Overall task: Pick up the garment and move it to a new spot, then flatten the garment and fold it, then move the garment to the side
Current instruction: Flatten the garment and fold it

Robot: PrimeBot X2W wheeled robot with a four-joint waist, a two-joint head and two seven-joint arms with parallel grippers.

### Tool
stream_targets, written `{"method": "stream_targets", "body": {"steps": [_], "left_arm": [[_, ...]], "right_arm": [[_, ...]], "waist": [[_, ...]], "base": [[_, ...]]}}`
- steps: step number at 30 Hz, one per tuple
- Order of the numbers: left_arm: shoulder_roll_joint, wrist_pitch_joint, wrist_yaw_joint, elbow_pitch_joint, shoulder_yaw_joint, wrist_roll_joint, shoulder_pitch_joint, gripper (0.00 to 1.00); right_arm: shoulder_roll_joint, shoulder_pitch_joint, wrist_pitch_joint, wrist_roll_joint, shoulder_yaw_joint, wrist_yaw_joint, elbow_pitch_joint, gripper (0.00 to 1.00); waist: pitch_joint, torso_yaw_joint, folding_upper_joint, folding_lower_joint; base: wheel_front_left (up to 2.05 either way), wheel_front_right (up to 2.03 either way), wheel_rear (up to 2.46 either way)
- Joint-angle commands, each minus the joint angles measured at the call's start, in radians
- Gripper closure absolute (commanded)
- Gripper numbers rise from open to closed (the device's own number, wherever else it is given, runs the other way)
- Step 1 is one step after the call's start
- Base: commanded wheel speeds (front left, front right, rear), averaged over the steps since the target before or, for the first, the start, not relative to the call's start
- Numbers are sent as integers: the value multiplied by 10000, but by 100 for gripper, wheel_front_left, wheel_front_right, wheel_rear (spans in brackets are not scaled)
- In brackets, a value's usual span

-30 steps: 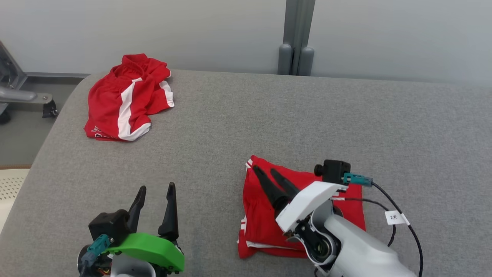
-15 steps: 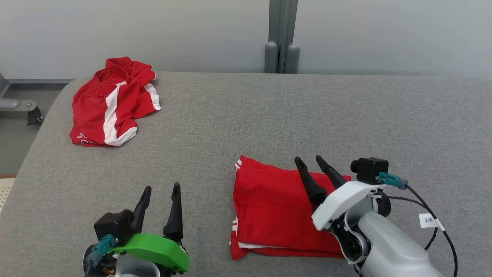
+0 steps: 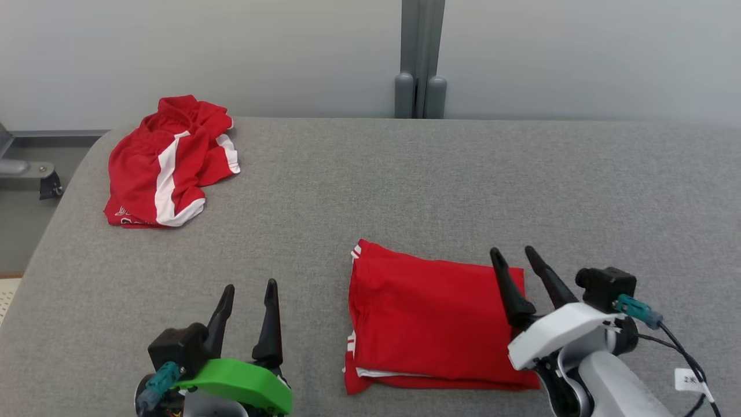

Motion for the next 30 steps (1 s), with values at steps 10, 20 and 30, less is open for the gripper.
{"method": "stream_targets", "body": {"steps": [10, 20, 30], "left_arm": [[-239, -538, -143, 612, 167, 448, 475, 0], [-413, -602, -262, 582, 713, 860, 1085, 0], [-600, -605, -450, 731, 975, 1283, 1094, 0]], "right_arm": [[369, 2000, 118, -2162, -1922, -3, -2189, 0], [581, 2797, 182, -2957, -2274, -1, -3385, 0], [618, 2882, 250, -2820, -2331, -3, -3320, 0]], "waist": [[-381, -624, 0, 0], [-533, -934, 0, 0], [-486, -960, 0, 0]], "base": [[0, 0, 0], [0, 0, 0], [0, 0, 0]]}}
